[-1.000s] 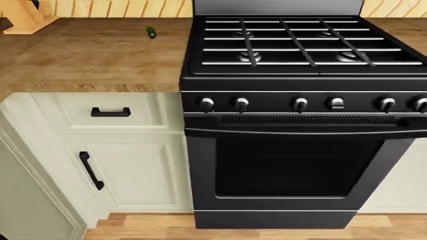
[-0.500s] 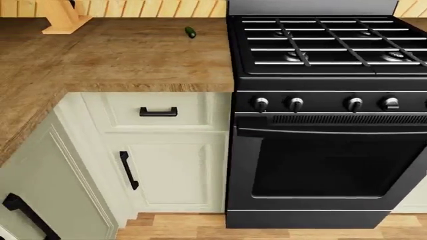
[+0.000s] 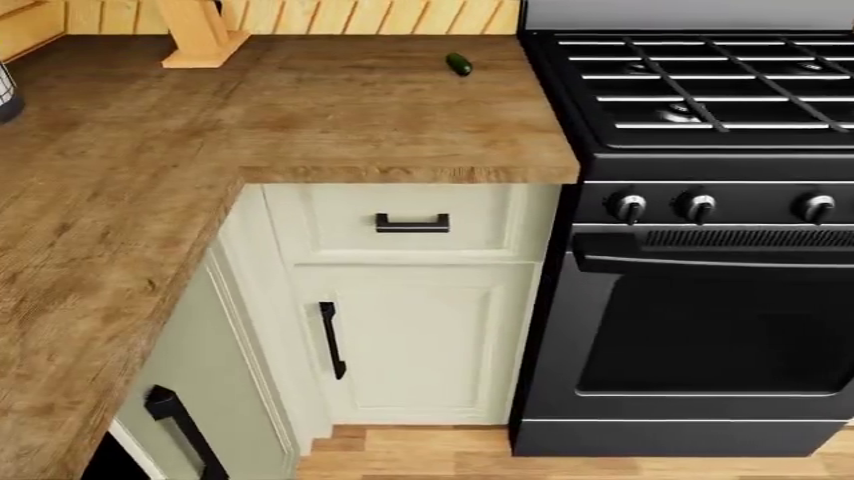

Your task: Close the microwave door

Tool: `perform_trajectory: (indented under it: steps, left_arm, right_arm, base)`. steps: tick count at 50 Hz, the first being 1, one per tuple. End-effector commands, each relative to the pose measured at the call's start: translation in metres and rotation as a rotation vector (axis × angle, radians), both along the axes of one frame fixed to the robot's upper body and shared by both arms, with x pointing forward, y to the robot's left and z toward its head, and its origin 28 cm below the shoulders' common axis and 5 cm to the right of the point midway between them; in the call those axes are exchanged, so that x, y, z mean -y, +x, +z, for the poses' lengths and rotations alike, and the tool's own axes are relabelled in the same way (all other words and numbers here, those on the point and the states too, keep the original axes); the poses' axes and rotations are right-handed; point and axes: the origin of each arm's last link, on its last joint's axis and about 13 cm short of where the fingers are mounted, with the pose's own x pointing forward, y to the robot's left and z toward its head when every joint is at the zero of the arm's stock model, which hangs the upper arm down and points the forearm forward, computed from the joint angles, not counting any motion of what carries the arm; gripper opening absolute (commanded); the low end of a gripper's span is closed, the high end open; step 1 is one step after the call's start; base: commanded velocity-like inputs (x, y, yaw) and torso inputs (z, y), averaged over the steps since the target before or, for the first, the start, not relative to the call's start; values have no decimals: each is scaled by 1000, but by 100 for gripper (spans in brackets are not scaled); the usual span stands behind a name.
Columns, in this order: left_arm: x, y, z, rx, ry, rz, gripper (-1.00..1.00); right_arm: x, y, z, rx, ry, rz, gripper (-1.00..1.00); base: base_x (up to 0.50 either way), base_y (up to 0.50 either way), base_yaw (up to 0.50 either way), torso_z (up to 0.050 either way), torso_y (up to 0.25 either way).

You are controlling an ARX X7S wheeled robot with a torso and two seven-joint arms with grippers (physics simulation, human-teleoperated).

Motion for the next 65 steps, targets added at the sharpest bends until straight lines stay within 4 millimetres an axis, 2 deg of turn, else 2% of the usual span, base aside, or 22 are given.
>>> perform_trajectory:
  steps: [1,6,15,65]
  left_arm:
    - [0,0,-1,0,1,-2,100]
    - [0,0,-1,-1,1,-1,100]
    - [0,0,0,1,0,-1,100]
    - [0,-1,0,6,2,-2,100]
  right_arm:
    - [2,-1,1,6,25,-5,100]
    - [2,-1,1,9,21,3,100]
    - [-1,-1,1,20,-23,13,100]
    - [1,-2,2,24,-19,12,100]
  base:
    - [-5,500,0,0,0]
    - [-4,483,0,0,0]
    - [12,20,0,0,0]
    - [498,1,0,0,1]
